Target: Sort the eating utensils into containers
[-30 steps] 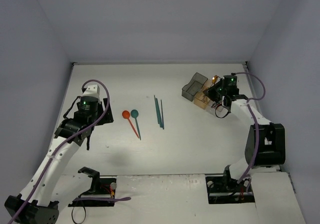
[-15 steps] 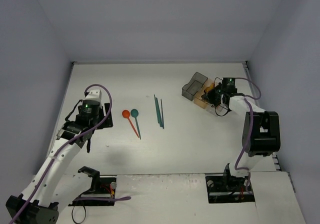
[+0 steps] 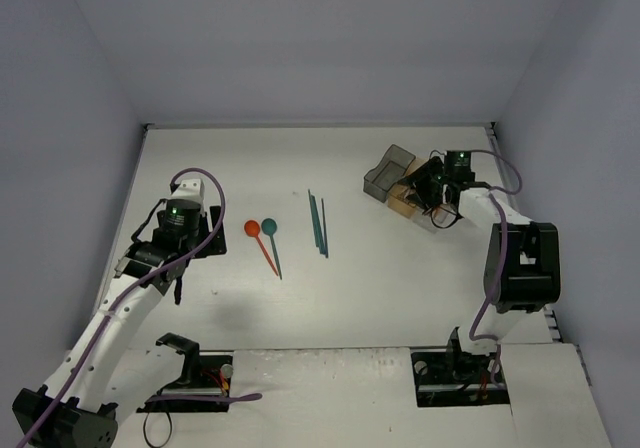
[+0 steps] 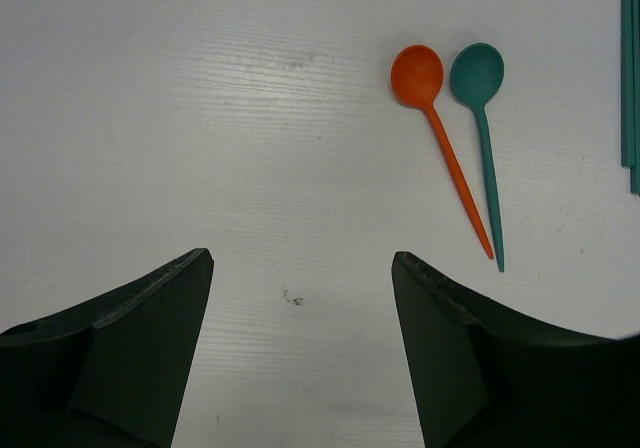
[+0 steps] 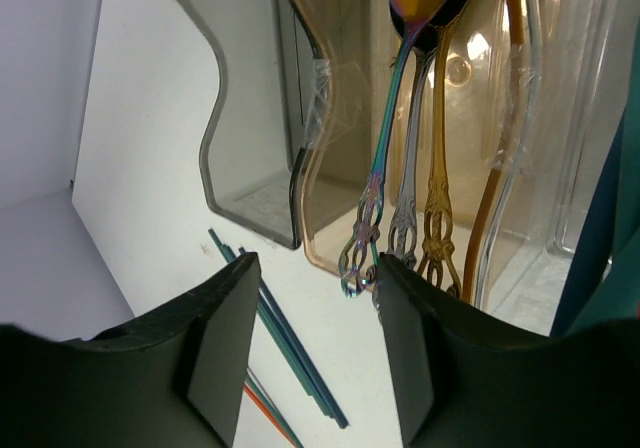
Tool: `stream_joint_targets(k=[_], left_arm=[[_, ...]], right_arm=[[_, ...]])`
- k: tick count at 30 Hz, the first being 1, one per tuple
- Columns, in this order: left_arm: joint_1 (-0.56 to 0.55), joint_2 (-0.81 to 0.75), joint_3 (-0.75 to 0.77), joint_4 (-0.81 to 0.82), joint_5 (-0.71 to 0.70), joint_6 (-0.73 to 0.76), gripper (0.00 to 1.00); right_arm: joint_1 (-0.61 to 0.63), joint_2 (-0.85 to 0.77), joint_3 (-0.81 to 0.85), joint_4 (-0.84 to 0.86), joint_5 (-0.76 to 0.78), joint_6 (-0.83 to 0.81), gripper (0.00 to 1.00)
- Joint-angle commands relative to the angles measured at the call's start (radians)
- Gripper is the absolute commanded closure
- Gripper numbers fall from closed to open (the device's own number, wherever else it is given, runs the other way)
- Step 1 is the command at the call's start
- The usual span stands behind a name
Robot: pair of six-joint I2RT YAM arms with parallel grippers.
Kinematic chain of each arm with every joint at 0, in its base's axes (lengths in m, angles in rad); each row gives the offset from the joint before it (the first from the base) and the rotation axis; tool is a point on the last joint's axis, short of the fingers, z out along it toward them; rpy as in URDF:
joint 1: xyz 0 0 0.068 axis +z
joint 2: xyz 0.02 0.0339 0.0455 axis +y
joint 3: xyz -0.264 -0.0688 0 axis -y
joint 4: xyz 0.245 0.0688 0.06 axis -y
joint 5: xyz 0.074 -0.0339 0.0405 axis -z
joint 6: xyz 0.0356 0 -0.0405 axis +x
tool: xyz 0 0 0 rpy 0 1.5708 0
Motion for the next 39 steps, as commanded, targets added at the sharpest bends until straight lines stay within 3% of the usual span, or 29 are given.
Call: stream_joint_targets(k=[1,9,16,23,31,39], left_arm=[[0.010,0.001,0.010,0.050,-0.013,0.014,0.30],[0.012,0.001,0.011,0.053,-0.015,0.015,0.30],[0.017,-0.022,0.010,0.051,-0.034,0.011,0.30],[0.024,-0.090,0.005,0.048,-0.083,-0.004,0.30],[0.025,-0.247,-0.003,0.024,-0.178,-0.005,0.24],[0.024,-0.271,-0.015,0.012,-0.214,-0.024,0.14]], right_arm=[[0.010,-0.134,0.062,-0.036,-0.027,-0.041,0.48],[0.142,-0.225,0.144,-0.148,0.020,-0.183,0.45],[0.519,-0.126,0.234,-0.193,0.276,-0.461,0.47],[0.789,0.072,0.332,-0.194,0.527,-0.564,0.48],[0.924,0.290,0.496,-0.189,0.589,-0.605,0.49],[0.972,0.467,0.614,-0.184,0.593,-0.596,0.50]])
